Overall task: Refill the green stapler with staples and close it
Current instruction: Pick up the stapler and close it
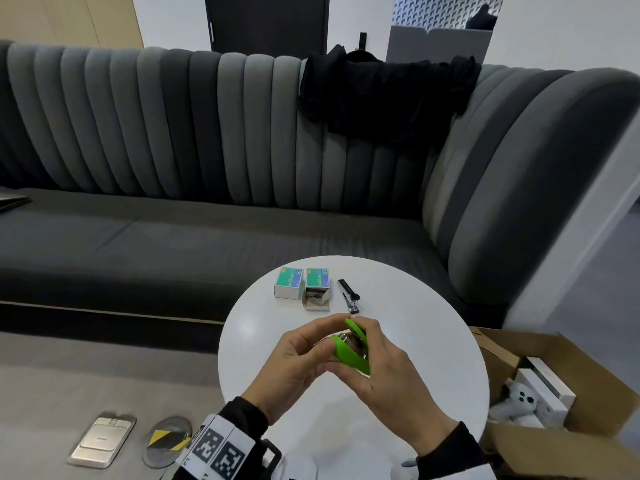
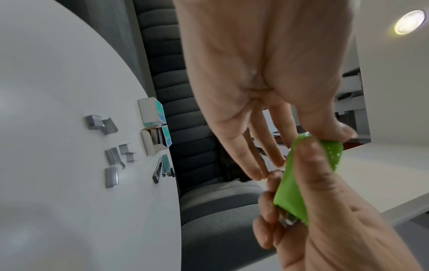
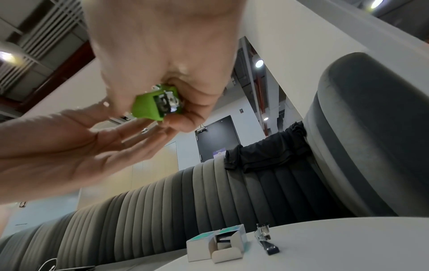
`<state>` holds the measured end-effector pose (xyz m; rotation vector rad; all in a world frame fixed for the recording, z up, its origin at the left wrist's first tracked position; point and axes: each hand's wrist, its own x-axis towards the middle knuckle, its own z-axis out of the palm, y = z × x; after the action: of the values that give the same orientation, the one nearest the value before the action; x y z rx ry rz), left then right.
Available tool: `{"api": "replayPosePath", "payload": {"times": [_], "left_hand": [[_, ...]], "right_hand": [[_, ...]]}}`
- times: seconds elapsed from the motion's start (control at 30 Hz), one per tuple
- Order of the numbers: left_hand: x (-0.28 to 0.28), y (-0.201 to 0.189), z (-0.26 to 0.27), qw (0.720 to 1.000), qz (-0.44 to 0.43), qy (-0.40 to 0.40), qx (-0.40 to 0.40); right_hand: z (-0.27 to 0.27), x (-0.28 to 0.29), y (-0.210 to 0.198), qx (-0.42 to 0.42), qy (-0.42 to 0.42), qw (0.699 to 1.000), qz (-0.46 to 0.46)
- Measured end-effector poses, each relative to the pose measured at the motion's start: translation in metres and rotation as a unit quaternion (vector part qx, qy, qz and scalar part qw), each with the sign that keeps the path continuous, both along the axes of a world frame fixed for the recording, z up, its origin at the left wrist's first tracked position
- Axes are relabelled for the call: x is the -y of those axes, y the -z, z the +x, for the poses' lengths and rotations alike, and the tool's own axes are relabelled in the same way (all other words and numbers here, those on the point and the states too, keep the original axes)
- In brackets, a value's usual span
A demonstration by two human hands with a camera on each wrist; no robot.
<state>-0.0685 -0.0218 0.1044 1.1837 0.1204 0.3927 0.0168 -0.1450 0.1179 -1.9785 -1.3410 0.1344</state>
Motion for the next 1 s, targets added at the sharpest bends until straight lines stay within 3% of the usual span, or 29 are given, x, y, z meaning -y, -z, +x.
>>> {"api": "replayPosePath", "payload": {"times": [0.27, 0.37, 0.5, 1.0], "left_hand": [[-0.001, 0.003, 0.003, 0.994, 0.071, -0.074, -0.025], [0.0, 0.005, 0.004, 0.995, 0.09, -0.046, -0.018], [-0.001, 0.008, 0.002, 0.998, 0.058, 0.017, 0.003], [-0.002, 0.008, 0.01, 0.999, -0.018, -0.003, -0.031]], "right_hand": [[-0.003, -0.006, 0.003, 0.028, 0.043, 0.999, 0.0], [-0.005, -0.005, 0.005, 0.021, 0.045, 0.999, -0.018], [-0.005, -0.003, 0.006, -0.027, -0.007, 0.999, -0.022], [0.01, -0.013, 0.022, -0.079, -0.014, 0.997, 0.007]]}}
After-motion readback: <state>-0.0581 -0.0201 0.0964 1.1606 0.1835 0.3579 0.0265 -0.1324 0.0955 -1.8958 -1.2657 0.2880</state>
